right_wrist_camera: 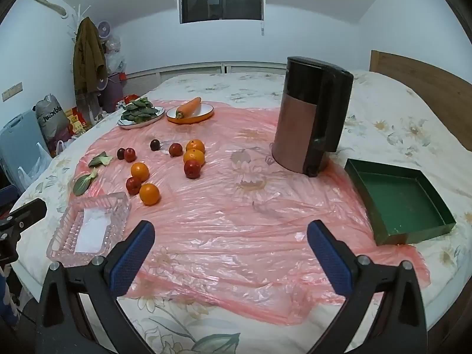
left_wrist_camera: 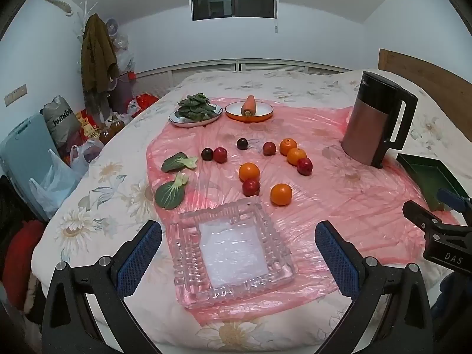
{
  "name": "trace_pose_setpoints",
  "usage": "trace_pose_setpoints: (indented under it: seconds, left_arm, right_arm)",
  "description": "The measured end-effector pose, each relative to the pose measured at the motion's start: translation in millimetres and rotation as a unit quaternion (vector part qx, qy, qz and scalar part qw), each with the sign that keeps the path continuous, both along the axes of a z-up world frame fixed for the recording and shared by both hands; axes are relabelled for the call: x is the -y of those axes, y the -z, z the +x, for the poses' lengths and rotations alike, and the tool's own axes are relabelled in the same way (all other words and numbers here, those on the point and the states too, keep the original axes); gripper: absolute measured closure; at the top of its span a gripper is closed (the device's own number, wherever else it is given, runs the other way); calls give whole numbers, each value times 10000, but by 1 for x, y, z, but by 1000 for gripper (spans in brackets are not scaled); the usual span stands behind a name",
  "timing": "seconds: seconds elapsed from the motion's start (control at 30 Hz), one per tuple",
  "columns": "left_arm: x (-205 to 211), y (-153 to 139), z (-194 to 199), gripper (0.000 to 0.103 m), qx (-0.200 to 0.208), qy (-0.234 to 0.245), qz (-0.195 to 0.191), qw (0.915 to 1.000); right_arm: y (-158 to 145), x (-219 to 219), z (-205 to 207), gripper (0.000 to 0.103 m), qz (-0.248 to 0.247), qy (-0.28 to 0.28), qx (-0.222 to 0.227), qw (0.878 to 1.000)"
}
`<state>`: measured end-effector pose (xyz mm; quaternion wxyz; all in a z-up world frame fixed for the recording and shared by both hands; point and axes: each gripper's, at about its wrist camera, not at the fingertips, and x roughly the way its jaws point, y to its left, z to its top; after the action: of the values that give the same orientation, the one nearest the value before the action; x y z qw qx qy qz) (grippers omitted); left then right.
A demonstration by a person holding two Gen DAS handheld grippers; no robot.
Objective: Organize fruits
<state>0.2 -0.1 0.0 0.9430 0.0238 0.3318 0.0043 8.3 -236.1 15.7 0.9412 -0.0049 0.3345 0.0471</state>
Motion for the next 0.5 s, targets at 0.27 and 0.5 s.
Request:
trace_pose_setpoints:
  seconds: [0.27,0.5]
  left_arm:
    - [4,0,0,1,-8,39,-37,10000]
    - [2,1,2,1,-9,107,-121,9999]
  right_arm:
    - [-2,-2,0,0,-85,-58,14,9999]
    - [-5,-9,0,0,-219,-45,47,9997]
